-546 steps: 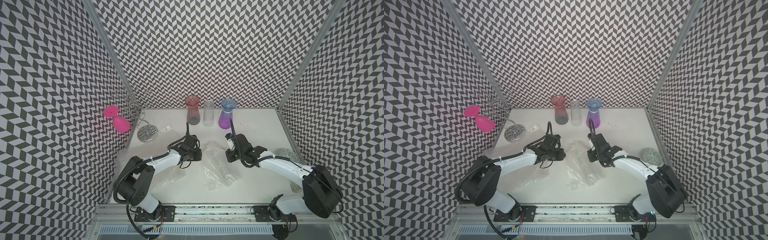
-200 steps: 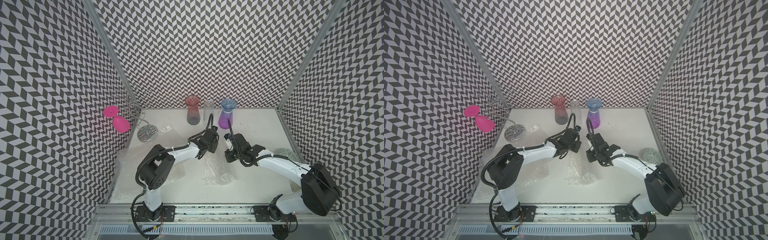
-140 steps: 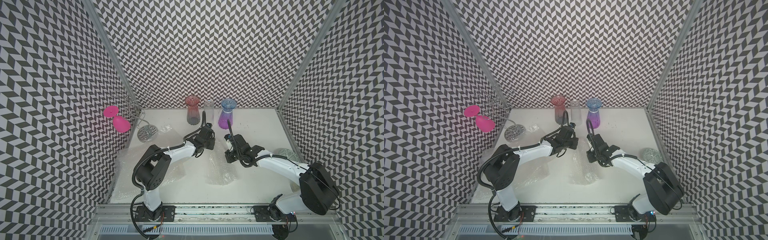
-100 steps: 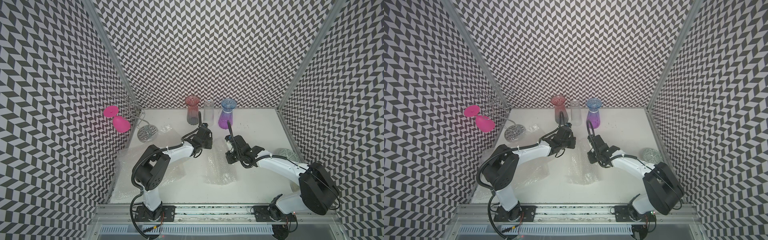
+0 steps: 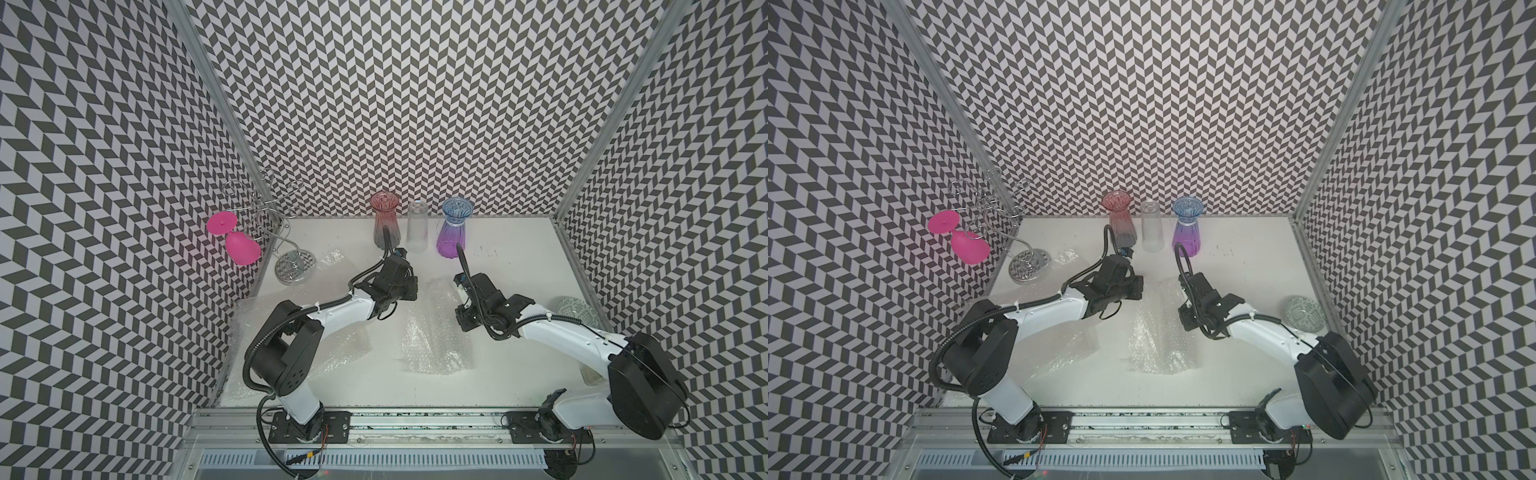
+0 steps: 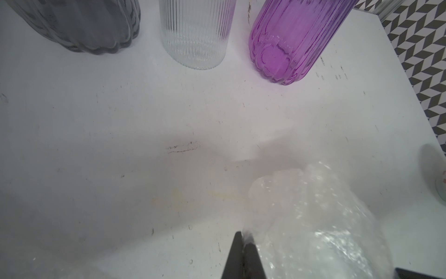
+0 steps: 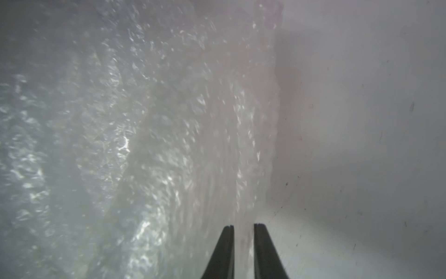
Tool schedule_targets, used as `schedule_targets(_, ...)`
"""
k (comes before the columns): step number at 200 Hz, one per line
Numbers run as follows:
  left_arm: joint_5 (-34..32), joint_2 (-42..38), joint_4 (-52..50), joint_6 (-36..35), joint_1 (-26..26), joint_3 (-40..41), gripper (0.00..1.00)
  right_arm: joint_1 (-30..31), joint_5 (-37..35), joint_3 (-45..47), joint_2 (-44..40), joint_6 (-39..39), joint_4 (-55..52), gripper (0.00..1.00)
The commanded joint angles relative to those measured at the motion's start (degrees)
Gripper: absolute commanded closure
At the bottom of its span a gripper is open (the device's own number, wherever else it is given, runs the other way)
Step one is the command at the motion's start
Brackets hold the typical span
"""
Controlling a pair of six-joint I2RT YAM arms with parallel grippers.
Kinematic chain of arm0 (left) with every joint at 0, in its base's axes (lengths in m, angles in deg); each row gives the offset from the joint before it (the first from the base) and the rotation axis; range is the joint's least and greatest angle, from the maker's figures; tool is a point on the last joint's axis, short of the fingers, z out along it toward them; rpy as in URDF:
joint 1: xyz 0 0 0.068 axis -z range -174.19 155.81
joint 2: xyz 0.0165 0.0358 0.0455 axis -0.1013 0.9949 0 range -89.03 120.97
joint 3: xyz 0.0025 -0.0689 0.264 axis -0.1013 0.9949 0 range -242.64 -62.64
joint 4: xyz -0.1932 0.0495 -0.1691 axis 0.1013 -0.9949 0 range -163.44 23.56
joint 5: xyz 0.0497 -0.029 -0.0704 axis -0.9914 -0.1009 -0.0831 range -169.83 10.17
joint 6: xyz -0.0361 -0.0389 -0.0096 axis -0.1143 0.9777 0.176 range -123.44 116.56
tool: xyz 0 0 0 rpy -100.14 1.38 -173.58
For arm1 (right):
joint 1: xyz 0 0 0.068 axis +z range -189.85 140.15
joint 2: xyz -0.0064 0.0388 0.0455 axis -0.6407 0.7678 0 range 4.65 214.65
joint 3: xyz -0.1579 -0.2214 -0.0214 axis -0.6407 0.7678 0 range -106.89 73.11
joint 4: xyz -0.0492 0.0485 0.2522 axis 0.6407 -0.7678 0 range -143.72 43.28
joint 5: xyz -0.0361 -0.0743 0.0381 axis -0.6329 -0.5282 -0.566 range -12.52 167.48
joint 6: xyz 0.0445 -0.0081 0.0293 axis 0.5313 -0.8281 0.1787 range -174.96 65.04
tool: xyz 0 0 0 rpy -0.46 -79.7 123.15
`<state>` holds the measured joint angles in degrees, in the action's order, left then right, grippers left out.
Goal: Unwrap the vase from the bubble wrap
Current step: Unwrap the bubble wrap at the center of the board.
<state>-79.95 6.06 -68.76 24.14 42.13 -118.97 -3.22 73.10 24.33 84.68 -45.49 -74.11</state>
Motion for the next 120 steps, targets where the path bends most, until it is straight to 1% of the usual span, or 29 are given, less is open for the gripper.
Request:
schedule_targets(1,2.82,-2.55,0.43,1.43,-0.39,1.94,1.00,0.26,-4.52,-4.29,-1.94,-1.20,-3.05,0.59)
schedule_targets(15,3.64,-3.38,-0.52,1.52,-0.48,2.66,1.00,0.46,-5.26,-6.31,-2.58,-1.48,-4.27,0.45)
schedule_targets(25,4.41,-4.19,-0.99,1.60,-0.63,3.20,1.00,0.76,-4.34,-7.30,-3.04,-1.20,-4.61,0.36)
schedule_targets(48,6.10,-5.08,-2.73,1.78,-1.41,3.60,1.00,3.25,-0.62,-7.89,-2.98,0.87,-4.33,0.25)
schedule_targets(69,8.12,-5.81,-4.04,1.70,-2.52,3.77,1.00,6.52,1.39,-7.78,-1.00,2.43,-3.53,0.22)
schedule_targets(90,10.91,-6.45,-4.52,1.87,-3.77,4.13,1.00,8.43,2.94,-7.30,1.38,2.81,-1.72,0.21)
schedule_targets(101,11.66,-6.52,-4.77,1.72,-4.01,4.22,1.00,8.64,2.45,-7.10,2.99,2.57,-1.41,0.21)
schedule_targets(120,11.96,-6.74,-4.77,1.60,-4.28,5.25,1.00,8.64,-0.56,-7.21,5.66,2.13,-1.95,0.24)
